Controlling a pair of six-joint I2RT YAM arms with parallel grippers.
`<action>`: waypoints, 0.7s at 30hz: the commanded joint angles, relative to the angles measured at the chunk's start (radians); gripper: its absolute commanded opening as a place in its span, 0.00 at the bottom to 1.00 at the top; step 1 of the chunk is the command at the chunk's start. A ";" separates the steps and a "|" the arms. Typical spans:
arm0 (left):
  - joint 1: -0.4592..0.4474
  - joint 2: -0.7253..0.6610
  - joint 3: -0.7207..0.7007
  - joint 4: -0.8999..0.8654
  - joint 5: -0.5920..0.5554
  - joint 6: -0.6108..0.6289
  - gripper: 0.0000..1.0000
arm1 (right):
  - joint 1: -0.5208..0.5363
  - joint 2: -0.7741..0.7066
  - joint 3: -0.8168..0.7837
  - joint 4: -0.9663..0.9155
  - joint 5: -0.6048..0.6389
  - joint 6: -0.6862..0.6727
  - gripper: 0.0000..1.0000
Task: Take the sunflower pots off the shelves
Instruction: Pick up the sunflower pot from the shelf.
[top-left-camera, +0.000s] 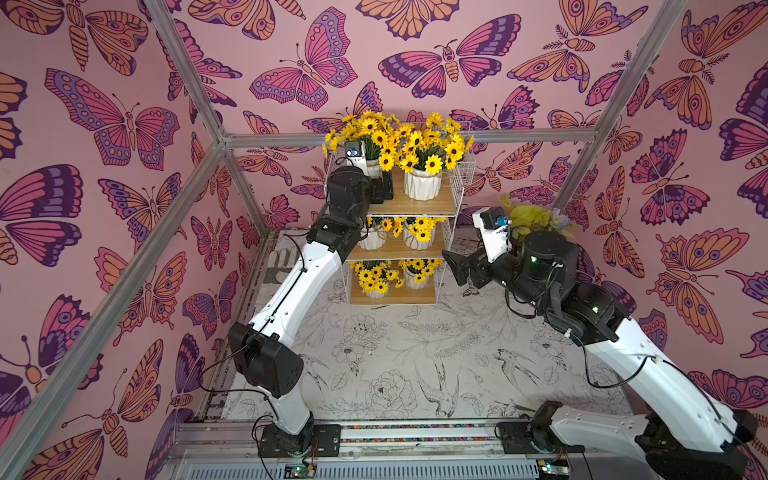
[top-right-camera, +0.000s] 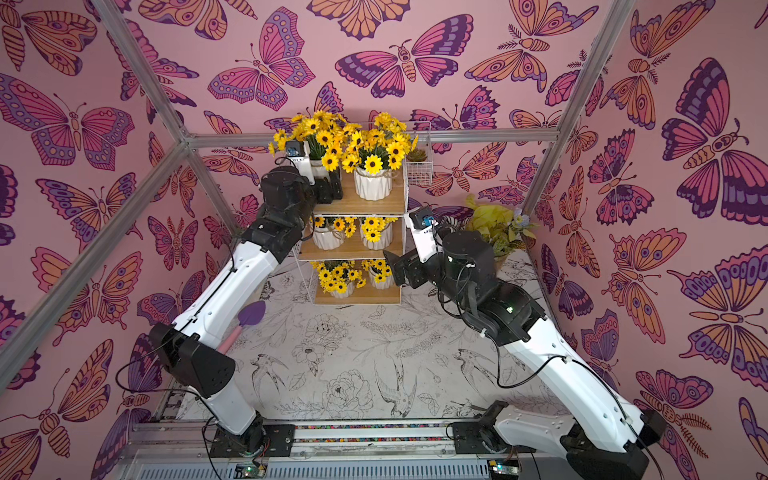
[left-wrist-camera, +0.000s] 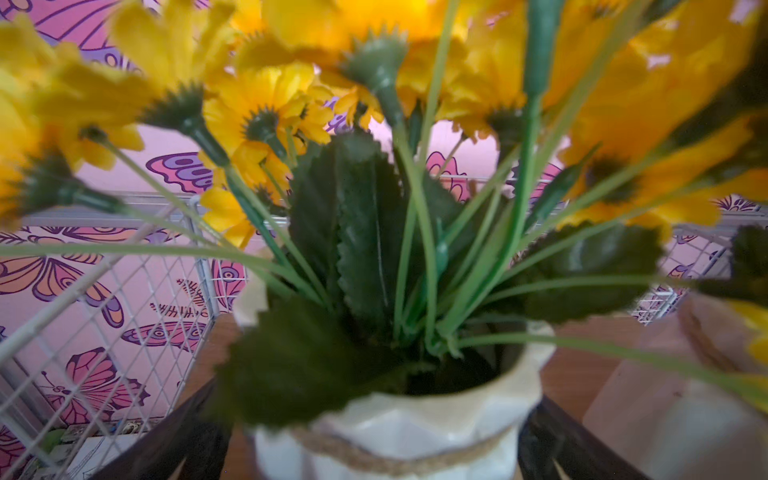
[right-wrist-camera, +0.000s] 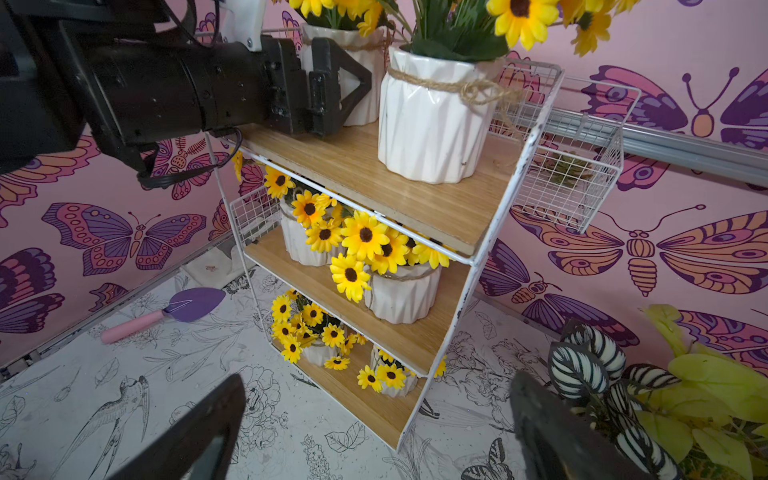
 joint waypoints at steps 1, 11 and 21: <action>0.011 0.043 0.019 -0.015 0.020 -0.029 1.00 | 0.005 0.006 -0.013 0.004 -0.018 0.008 0.99; 0.017 0.079 0.037 0.012 0.041 -0.026 0.88 | 0.006 0.002 -0.034 0.003 -0.011 0.019 0.99; 0.019 0.020 -0.035 0.035 0.088 -0.027 0.54 | 0.006 -0.002 -0.056 0.011 -0.004 0.021 0.99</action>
